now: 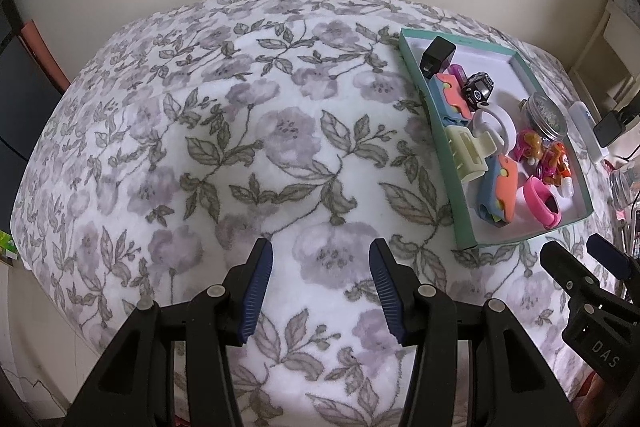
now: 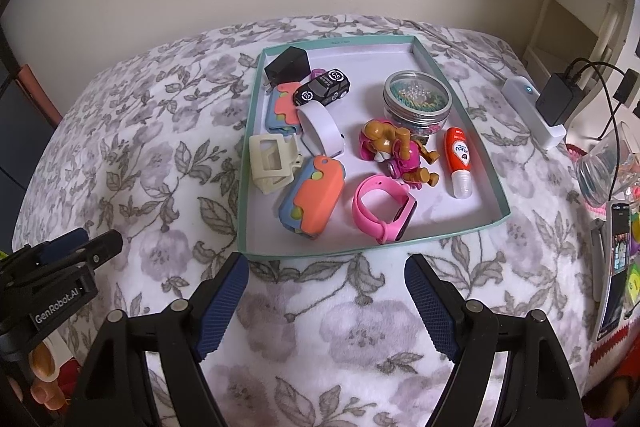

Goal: Organize rigid objects

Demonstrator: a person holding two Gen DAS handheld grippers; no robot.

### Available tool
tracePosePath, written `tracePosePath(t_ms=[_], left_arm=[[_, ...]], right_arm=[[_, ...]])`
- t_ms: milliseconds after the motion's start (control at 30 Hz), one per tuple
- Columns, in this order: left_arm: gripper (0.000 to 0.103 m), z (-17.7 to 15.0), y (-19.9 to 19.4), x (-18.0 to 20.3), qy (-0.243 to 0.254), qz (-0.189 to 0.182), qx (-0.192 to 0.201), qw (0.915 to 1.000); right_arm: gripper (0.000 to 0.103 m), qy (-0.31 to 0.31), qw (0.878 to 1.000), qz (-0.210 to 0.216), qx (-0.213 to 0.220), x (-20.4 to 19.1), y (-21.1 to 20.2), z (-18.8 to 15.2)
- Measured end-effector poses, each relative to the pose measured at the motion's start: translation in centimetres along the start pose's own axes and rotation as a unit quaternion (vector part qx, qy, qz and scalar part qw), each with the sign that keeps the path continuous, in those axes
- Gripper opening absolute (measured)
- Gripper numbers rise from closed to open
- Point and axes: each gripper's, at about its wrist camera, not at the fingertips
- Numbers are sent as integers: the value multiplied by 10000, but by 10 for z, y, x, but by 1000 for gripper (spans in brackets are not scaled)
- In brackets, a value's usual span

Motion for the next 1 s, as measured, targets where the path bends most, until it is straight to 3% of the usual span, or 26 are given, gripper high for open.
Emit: tracePosePath(t_ms=[1000], left_arm=[[52,0,2,1,74,20,-9,10000]], right_arm=[[83,-59,10000,1,-30,4,5,1]])
Point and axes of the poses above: each gripper's, at about its wrist camera, not at the fingertips, and y roughly the way its jaws point, x to its right, z to its top, and after that the axes turned 13 degrees about -y, right-handed
